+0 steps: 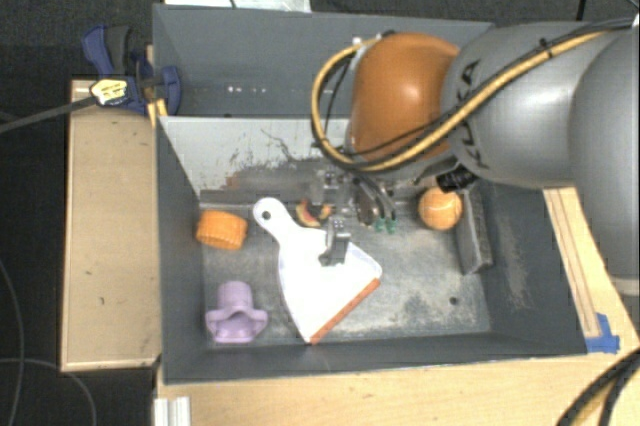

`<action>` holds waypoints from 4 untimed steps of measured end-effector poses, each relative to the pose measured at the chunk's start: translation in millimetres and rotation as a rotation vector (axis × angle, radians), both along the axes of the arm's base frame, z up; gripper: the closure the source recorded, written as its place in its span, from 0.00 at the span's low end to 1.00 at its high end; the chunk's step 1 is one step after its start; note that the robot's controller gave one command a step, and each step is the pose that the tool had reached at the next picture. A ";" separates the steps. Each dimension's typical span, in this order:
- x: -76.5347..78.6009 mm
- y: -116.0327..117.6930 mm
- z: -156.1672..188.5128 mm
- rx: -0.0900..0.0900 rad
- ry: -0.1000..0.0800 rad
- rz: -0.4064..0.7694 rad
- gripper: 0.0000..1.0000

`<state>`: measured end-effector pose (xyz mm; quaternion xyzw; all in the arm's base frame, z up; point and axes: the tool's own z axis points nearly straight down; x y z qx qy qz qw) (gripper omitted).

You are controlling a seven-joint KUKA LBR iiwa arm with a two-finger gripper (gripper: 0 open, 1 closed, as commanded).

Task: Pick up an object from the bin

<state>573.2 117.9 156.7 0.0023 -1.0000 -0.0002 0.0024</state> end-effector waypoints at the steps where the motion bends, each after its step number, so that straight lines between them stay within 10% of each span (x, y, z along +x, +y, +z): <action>1: 1.7 -0.6 4.9 0.001 -0.008 -0.003 0.00; 2: 18.3 82.6 -66.8 0.003 -0.014 -0.026 0.00; 4: 10.3 131.5 -85.9 0.002 -0.009 0.003 0.00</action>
Offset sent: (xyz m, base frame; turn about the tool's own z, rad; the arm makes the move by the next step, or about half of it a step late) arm 0.0186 0.1003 -0.0867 0.0275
